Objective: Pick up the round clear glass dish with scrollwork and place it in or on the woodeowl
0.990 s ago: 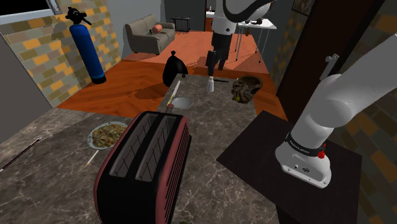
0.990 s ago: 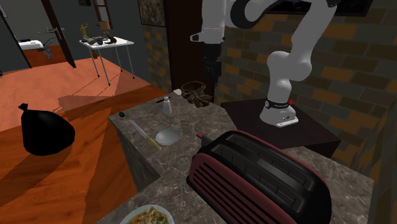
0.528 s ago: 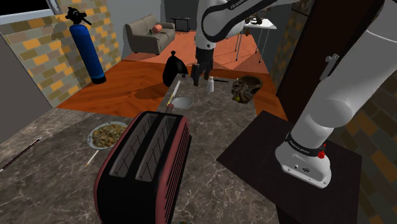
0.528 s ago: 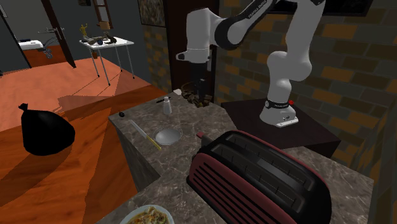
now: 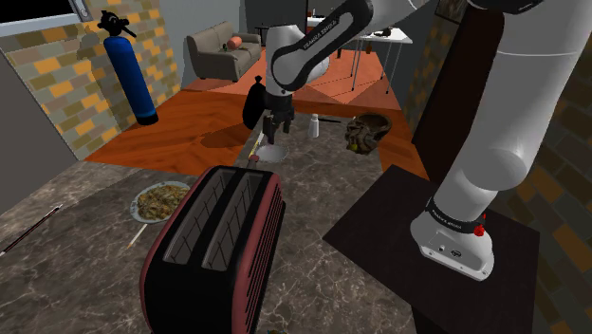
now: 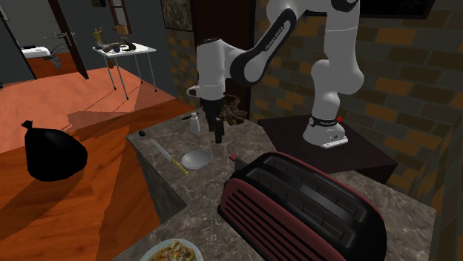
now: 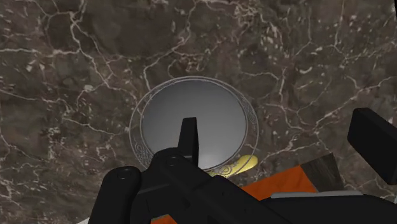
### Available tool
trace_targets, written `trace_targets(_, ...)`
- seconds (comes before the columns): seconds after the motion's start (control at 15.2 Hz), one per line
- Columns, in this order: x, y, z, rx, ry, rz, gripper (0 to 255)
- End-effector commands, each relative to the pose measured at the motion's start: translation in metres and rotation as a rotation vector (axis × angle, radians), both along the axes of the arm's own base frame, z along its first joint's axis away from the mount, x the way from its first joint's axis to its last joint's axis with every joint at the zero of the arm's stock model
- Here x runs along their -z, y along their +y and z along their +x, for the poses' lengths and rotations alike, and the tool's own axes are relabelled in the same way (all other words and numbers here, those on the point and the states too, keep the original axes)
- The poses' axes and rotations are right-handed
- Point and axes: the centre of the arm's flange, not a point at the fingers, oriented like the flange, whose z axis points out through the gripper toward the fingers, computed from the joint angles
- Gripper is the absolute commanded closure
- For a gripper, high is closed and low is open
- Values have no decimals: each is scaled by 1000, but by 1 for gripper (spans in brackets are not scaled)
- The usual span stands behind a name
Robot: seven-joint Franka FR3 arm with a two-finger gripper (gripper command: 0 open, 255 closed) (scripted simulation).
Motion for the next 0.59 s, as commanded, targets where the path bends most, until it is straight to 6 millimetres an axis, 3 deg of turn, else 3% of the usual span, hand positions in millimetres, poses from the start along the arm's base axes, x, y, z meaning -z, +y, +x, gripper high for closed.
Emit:
trace_targets(0.0,20,6,19,-8,2,-5,0)
trace_targets(0.33,68,25,62,-27,9,-16,0)
trace_targets(0.53,79,26,62,-27,10,-17,0)
